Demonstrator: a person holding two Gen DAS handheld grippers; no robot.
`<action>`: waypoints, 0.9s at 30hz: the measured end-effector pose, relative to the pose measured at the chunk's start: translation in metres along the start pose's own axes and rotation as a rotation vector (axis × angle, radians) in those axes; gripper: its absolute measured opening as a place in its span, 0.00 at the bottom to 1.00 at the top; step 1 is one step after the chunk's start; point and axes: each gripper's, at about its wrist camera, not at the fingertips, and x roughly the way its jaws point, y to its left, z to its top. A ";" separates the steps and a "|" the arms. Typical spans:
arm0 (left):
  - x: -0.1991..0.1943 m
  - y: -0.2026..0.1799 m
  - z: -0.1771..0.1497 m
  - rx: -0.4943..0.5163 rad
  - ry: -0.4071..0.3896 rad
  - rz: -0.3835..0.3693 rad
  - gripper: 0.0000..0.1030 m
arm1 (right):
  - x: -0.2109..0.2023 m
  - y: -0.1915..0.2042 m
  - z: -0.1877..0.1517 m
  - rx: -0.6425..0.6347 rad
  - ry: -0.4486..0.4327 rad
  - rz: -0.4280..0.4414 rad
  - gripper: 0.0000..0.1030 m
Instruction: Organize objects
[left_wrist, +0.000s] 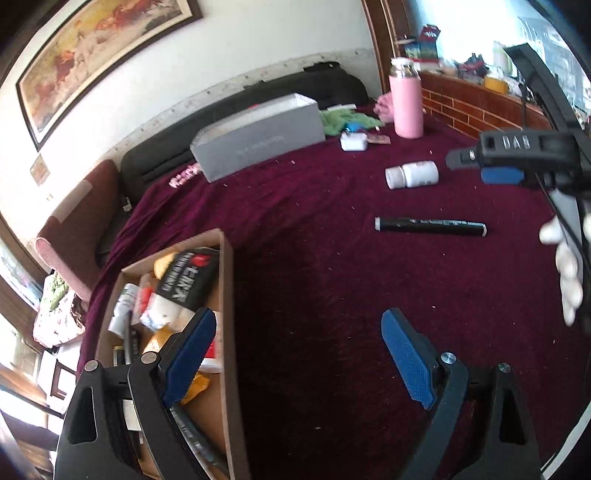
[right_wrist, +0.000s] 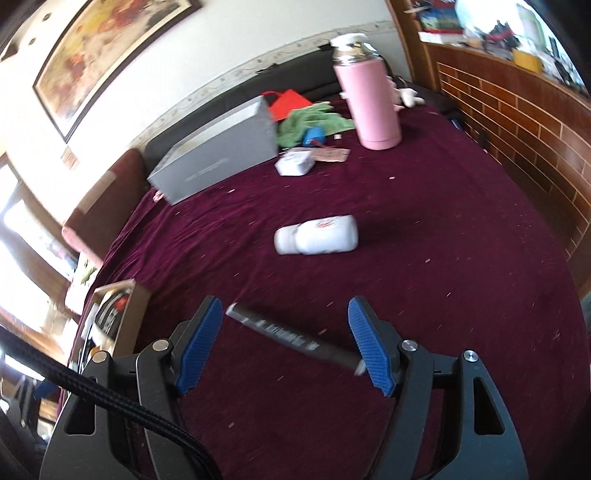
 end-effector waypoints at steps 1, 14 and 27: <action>0.004 -0.002 0.001 0.004 0.009 -0.002 0.85 | 0.003 -0.006 0.004 0.014 0.001 -0.002 0.69; 0.053 -0.021 -0.005 0.026 0.116 -0.046 0.85 | 0.050 -0.057 0.026 0.178 0.092 0.033 0.69; 0.081 -0.014 -0.015 -0.028 0.177 -0.115 0.85 | 0.071 -0.016 0.008 0.014 0.212 0.008 0.70</action>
